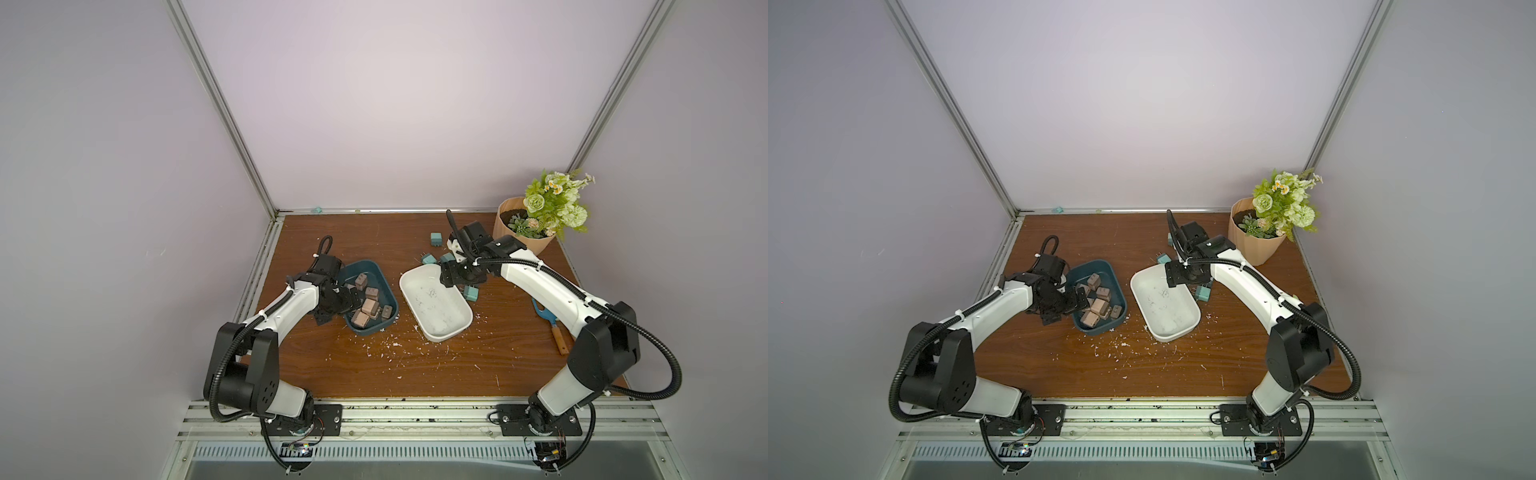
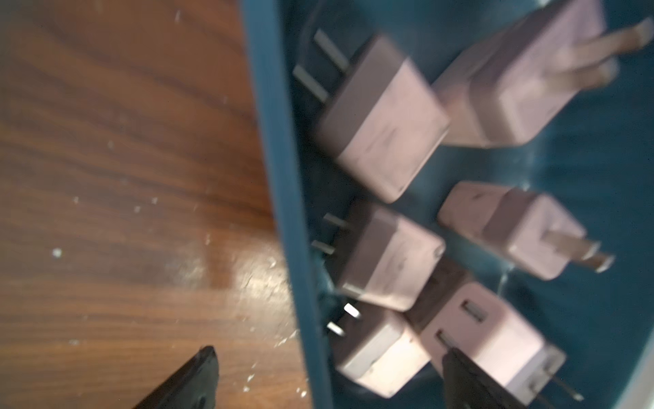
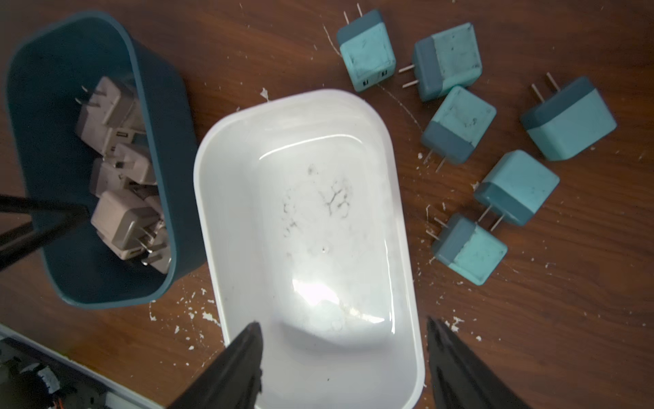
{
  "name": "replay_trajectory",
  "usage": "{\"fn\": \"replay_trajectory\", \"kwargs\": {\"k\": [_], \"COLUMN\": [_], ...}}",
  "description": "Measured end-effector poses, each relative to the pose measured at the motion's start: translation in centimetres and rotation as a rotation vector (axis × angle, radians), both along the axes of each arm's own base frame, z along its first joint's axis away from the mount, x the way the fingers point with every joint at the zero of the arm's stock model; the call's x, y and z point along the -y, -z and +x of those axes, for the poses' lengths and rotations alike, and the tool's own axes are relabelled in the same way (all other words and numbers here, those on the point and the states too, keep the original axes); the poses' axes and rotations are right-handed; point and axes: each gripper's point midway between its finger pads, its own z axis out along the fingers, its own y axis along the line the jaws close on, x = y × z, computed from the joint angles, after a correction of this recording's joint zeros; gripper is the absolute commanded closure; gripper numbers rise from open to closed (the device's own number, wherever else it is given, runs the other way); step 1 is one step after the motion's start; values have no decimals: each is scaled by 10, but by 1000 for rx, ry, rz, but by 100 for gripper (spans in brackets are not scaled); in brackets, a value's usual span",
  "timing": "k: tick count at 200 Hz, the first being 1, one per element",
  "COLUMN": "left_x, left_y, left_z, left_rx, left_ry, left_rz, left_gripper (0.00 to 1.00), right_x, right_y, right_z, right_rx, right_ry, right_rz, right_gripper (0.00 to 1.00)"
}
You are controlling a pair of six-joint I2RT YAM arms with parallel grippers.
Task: Place the plugs by color into the storage box
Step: Adjust the storage box at the center of the board, then move the storage box to the center of the board.
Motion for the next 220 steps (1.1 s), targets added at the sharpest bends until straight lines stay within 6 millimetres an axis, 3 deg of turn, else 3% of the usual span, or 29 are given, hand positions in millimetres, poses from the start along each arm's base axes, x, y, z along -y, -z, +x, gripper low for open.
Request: {"fn": "replay_trajectory", "kwargs": {"k": [28, 88, 123, 152, 172, 195, 220], "left_x": [-26, -62, -81, -85, -85, -85, -88], "left_y": [16, 18, 8, -6, -11, -23, -30], "left_z": [-23, -29, -29, -27, -17, 11, 38], "left_rx": [-95, -149, -125, -84, -83, -56, -28], "left_ry": [3, -19, -74, -119, -150, -168, -166], "left_rz": [59, 123, 152, 152, 142, 128, 136], "left_gripper": [2, 2, 2, 1, 1, 1, 1], "right_x": [0, -3, -2, 1, 1, -5, -28], "right_y": [17, 75, 76, 80, 89, 98, 95], "right_z": [12, 17, 20, 21, 17, 7, 0], "right_rx": [-31, -164, -136, -131, -145, -180, -187], "right_ry": [15, -14, -63, -76, -84, -81, -88], "right_rz": [-12, -54, -68, -67, -51, -14, 32], "right_gripper": [23, 25, 25, 27, 30, 31, 31]}}
